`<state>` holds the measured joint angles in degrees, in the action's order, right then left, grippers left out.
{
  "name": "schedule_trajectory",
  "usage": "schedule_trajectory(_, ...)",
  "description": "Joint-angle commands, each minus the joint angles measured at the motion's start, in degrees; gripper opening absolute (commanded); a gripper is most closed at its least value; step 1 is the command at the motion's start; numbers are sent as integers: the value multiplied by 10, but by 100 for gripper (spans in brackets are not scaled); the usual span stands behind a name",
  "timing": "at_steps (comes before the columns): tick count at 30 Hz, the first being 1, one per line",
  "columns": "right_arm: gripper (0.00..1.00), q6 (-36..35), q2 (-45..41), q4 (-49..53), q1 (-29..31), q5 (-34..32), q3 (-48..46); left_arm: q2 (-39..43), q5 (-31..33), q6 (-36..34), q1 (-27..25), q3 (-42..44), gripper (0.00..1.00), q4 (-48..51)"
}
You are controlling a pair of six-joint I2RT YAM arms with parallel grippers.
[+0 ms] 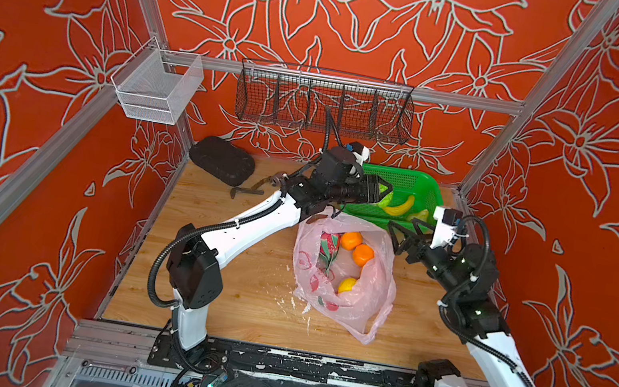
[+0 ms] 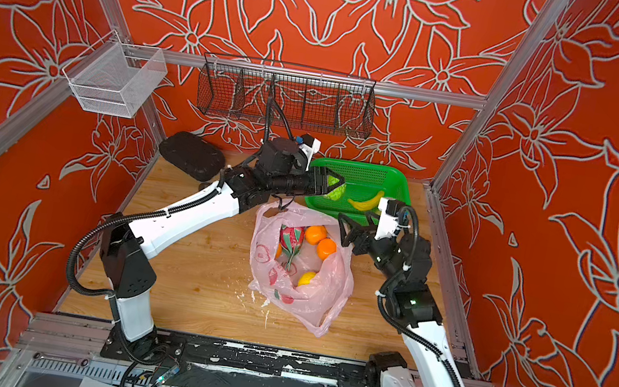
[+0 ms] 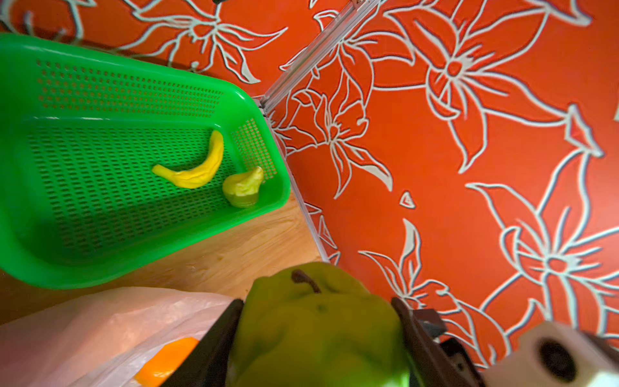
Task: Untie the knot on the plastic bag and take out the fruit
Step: 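Lift the green apple out and carry it to the green basket with the right gripper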
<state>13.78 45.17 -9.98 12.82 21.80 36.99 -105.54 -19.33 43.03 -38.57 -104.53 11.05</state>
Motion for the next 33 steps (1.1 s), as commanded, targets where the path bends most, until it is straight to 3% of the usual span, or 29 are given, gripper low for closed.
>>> schedule_trajectory(1,96,-175,24,-159,-3,47,-4,-19,-82,68,-2,-21,52,7)
schedule_trajectory(7,97,-195,103,-230,-4,138,18,-23,-132,87,-3,-30,52,0)
schedule_trajectory(11,97,-141,151,-321,-14,150,21,-22,-154,90,-4,-34,52,-1)
schedule_trajectory(17,94,-92,201,-396,-27,228,52,-19,-171,82,-6,-46,52,20)
schedule_trajectory(19,90,-86,210,-399,-28,251,63,-18,-170,82,-6,-47,52,21)
schedule_trajectory(25,63,-67,223,-405,-30,283,73,-22,-171,83,-6,-57,52,22)
schedule_trajectory(29,54,-74,217,-380,-30,289,78,-22,-161,78,-6,-58,64,24)
schedule_trajectory(33,49,-77,210,-366,-32,270,78,-10,-142,59,-6,-52,88,21)
